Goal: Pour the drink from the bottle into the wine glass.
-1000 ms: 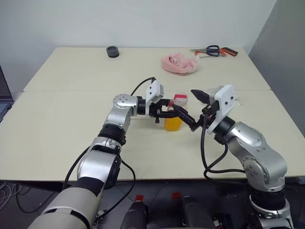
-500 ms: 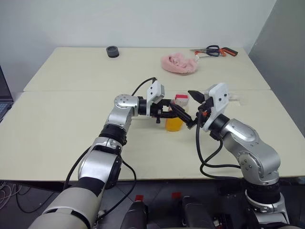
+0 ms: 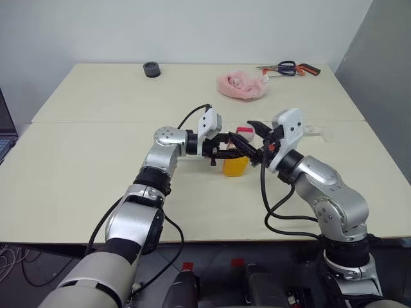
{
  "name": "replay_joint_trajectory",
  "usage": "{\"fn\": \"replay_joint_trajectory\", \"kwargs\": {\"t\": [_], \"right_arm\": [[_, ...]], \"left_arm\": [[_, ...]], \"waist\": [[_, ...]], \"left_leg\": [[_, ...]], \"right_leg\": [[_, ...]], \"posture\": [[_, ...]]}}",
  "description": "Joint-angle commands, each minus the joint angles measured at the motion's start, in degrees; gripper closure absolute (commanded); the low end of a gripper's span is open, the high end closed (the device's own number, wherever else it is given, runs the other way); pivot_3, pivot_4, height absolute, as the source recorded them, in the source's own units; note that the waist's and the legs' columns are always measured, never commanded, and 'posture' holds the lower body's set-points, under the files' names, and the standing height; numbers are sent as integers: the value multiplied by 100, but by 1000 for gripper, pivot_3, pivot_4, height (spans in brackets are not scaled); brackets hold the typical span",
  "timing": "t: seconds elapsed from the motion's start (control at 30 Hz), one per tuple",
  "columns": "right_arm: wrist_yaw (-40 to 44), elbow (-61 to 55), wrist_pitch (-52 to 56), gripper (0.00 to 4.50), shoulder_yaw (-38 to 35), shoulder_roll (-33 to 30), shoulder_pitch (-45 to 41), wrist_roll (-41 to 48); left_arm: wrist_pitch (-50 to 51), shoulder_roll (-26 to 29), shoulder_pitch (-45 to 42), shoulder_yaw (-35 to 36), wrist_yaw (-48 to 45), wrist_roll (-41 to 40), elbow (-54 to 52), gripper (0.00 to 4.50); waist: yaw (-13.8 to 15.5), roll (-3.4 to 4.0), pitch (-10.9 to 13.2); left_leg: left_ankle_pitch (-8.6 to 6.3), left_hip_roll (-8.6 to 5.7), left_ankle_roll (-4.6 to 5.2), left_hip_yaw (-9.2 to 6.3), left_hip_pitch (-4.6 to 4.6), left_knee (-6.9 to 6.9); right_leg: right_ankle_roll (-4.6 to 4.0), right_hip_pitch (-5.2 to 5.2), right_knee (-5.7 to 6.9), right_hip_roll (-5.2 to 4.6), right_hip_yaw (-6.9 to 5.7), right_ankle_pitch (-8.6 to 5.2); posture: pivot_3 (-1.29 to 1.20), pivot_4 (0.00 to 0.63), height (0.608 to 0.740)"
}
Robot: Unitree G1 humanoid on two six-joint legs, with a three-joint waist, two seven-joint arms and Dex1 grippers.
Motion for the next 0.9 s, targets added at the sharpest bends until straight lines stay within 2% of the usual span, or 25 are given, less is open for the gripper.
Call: {"fn": "replay_joint_trajectory", "kwargs": {"t": [0.03, 0.13, 0.17, 0.43, 0.67, 0.77, 0.9], "right_arm": [[-6, -80, -177, 1527, -28, 18, -128, -4], [31, -59, -270, 2517, 73, -69, -116, -151], [49, -46, -336, 2662, 128, -120, -115, -241], [236, 123, -1261, 2725, 586, -561, -7, -1078], [-4, -37, -401, 2741, -523, 376, 179, 595], [-120, -265, -75, 2742, -897, 418, 178, 1175], [-161, -762, 236, 2759, -1350, -6, 517, 1631]], "left_arm": [[-42, -16, -81, 126, 32, -143, -221, 2785], [-36, -17, -70, 127, 33, -145, -236, 2785], [-35, -17, -68, 128, 33, -147, -238, 2785], [-23, -13, -53, 136, 42, -154, -250, 2790], [-17, -7, -34, 144, 55, -165, -268, 2791], [-2, -7, -13, 157, 59, -174, -299, 2791], [51, -12, 19, 237, 108, -241, -374, 2791]], "waist": [[0, 0, 0], [0, 0, 0], [0, 0, 0], [-1, 0, 0], [3, 0, 0], [8, 0, 0], [13, 0, 0]], "left_leg": [[0, 0, 0, 0, 0, 0], [0, 0, 0, 1, 0, 0], [0, 0, 0, 0, 0, 0], [0, 0, 0, 1, 0, 0], [0, 1, 0, 0, 0, 0], [0, 0, 0, -1, -1, 0], [0, 0, 0, -1, -1, -2]], "right_leg": [[0, 0, 0, 0, 0, 0], [0, 0, 0, 0, 0, 0], [0, 0, 0, 0, 0, 0], [1, 0, -1, 0, 0, 0], [-1, 0, 0, 0, 0, 0], [-1, 0, 0, -1, 0, 0], [-1, 0, -1, -1, 0, 0]], "posture": [[0, 150, 740], [0, 150, 740], [0, 150, 740], [0, 150, 740], [0, 150, 740], [0, 150, 740], [0, 150, 740]]}}
